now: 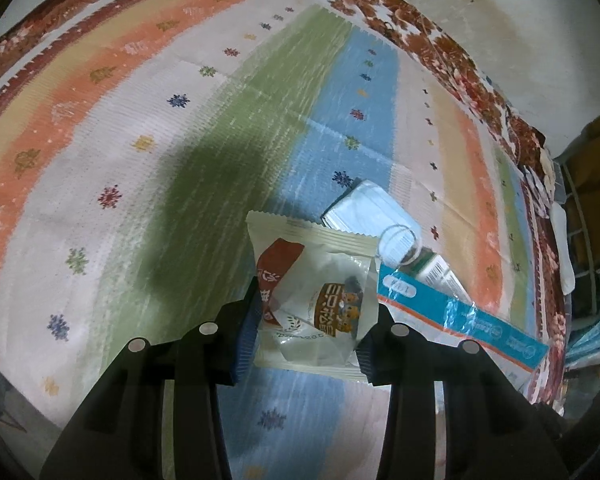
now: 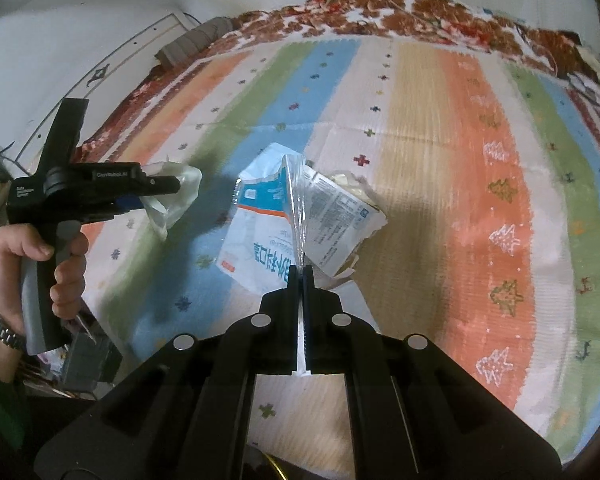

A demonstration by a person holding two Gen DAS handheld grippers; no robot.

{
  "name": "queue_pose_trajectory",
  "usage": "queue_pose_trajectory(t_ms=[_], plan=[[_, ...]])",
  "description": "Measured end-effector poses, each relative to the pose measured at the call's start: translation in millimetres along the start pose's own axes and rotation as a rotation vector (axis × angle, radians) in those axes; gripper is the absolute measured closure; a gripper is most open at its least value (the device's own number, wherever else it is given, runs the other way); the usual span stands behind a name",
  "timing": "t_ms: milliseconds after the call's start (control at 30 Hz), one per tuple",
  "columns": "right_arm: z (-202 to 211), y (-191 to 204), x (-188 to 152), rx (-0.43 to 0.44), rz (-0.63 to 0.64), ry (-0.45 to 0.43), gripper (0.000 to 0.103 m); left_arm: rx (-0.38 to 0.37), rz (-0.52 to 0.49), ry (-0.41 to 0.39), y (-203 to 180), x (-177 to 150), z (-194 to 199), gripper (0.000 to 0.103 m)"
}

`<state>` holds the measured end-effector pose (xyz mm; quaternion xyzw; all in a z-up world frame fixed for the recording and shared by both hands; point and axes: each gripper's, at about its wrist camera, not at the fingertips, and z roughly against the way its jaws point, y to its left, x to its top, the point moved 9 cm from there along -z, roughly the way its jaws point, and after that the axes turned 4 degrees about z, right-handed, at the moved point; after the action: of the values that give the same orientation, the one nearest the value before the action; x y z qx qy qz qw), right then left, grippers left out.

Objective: Collect trash
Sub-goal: 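Carry the snack packet with the left tool and the mask bag with the right tool over the bin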

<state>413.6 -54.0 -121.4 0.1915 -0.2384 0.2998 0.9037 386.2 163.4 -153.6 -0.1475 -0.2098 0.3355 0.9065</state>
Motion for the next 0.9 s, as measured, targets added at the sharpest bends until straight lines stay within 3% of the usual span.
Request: queue_pose_trajectory(t_ms=[300,900], plan=[[43,23,-3,-0.023,0.029,-0.066,0.102,-0.054,-0.026,-0.025,-6,-16,40,0.062],[108,60,-38,-0.036,0.07,-0.15,0.102,-0.079,-0.215,-0.092,-35,-68,103,0.062]])
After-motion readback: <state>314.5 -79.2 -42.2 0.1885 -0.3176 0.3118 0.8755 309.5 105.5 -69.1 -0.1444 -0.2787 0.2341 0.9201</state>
